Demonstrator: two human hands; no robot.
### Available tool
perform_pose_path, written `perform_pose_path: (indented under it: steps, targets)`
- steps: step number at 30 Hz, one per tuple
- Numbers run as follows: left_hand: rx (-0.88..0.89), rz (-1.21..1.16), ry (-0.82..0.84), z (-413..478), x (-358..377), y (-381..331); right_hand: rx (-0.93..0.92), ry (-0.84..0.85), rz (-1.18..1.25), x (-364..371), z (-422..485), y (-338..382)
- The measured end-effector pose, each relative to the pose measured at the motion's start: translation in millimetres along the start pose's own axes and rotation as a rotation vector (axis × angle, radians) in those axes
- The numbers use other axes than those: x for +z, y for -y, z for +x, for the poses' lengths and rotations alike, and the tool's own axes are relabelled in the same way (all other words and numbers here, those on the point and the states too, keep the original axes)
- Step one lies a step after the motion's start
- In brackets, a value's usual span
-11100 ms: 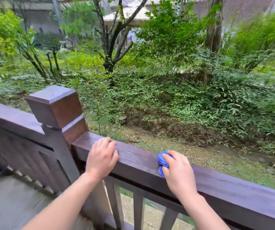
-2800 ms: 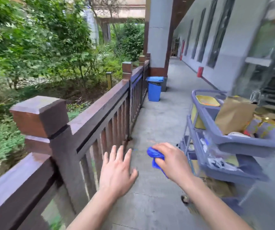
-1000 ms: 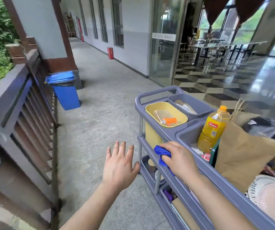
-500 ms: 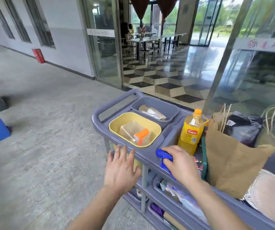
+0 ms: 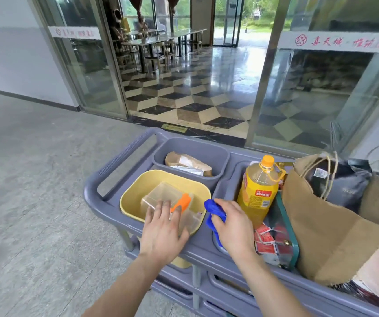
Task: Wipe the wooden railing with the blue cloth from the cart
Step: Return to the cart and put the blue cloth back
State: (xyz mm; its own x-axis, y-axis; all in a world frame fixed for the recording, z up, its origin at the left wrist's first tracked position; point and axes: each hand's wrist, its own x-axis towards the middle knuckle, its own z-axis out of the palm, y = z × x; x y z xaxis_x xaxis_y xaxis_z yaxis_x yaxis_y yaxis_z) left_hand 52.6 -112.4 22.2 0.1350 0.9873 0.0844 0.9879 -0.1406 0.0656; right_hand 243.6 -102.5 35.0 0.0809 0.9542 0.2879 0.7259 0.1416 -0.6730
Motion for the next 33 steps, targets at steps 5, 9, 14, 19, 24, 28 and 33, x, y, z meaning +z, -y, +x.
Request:
perform_pose_path:
  steps: [5, 9, 14, 19, 24, 28, 33]
  targets:
    - [0.126, -0.016, 0.039, 28, 19, 25, 0.118, -0.143, -0.04, 27, -5, 8]
    - [0.268, -0.028, 0.096, 46, 28, 42, 0.203, -0.241, -0.139, 52, -5, 22]
    - [0.409, -0.066, 0.133, 55, 37, 53, 0.318, -0.148, -0.34, 90, -14, 29]
    - [0.458, -0.008, 0.193, 63, 48, 57, 0.318, -0.144, -0.474, 99, -13, 29]
    - [0.465, -0.014, 0.21, 62, 48, 57, 0.332, -0.151, -0.463, 101, -16, 28]
    - [0.461, -0.019, 0.205, 61, 49, 58, 0.336, -0.149, -0.43, 102, -18, 27]
    - [0.428, -0.033, 0.202, 60, 49, 55, 0.31, -0.123, -0.422, 100, -21, 24]
